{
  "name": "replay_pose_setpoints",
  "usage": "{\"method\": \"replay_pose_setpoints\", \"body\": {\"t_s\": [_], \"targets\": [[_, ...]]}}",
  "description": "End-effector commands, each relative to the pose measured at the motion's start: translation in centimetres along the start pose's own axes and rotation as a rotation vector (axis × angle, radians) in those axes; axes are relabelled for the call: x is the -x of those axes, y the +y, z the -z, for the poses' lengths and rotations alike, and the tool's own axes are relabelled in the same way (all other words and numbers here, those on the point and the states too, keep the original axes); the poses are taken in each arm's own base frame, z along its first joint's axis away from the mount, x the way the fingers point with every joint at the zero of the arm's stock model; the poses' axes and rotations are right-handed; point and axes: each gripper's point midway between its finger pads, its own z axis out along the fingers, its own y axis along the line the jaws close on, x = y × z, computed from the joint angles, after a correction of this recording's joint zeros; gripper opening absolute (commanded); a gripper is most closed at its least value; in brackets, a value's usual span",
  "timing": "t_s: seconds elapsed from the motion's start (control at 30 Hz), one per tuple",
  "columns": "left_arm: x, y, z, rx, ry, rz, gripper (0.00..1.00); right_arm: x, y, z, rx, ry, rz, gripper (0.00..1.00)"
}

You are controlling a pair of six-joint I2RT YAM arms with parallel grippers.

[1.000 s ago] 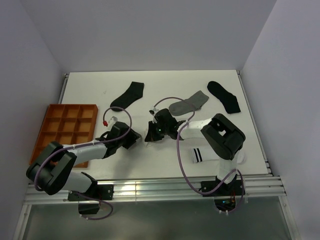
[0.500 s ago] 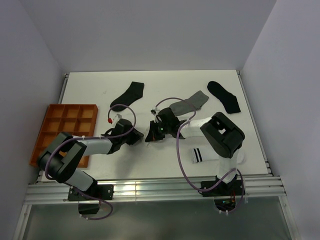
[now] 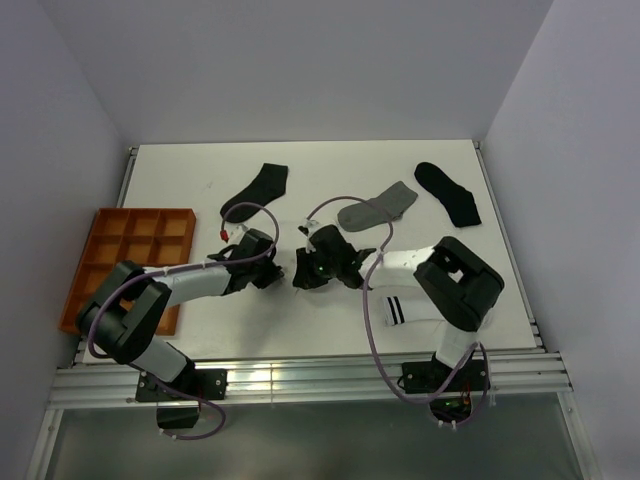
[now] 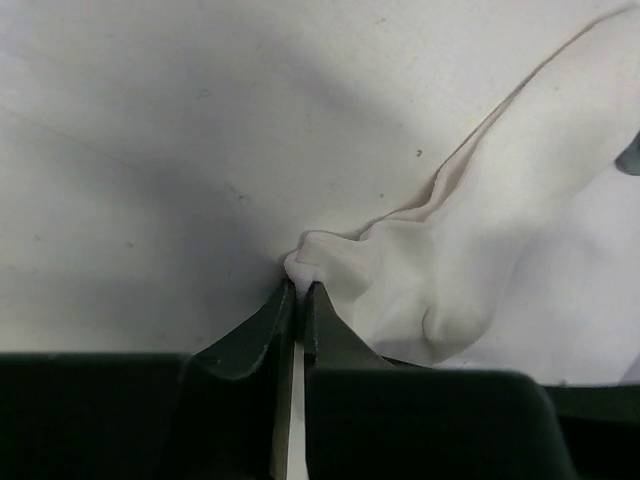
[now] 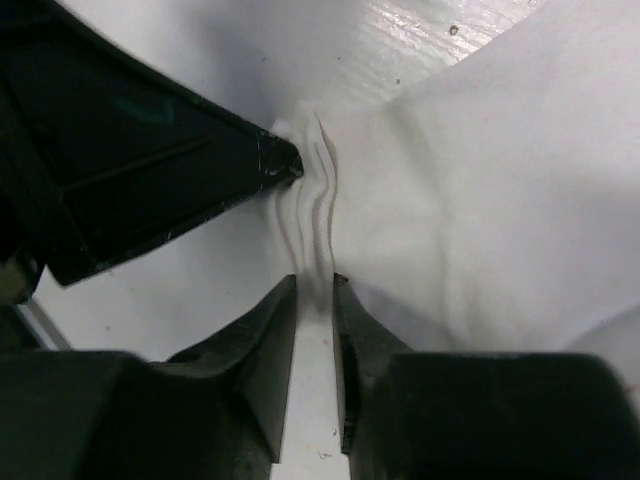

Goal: Roll the socks
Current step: Roll the sock at the center of the board.

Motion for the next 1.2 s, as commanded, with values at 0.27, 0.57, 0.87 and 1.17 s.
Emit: {"method": "replay_pose_setpoints", "body": {"t_s": [0.27, 0.57, 0.87, 1.17], "targets": [[-0.8, 6.8, 0.8, 0.325, 0.044, -0.155, 0.03, 2.5, 2.6, 3.7, -0.133, -0.291, 0.298, 0.36], [-0.8, 6.0, 0.7, 0.327, 0.054, -0.169, 0.02, 1.3, 7.2, 2.5, -0.093, -0.339, 0.487, 0.40], [-1.0, 6.2, 0.6, 0.328, 0.062, -0.170, 0.02, 0.2, 6.5, -0.1, -0.170, -0.312, 0.557, 0.37], [-1.1, 6.3, 0.6, 0.325, 0.068, -0.172, 0.02, -0.1, 4.9, -0.5, -0.244, -0.302, 0.559, 0.38]]}}
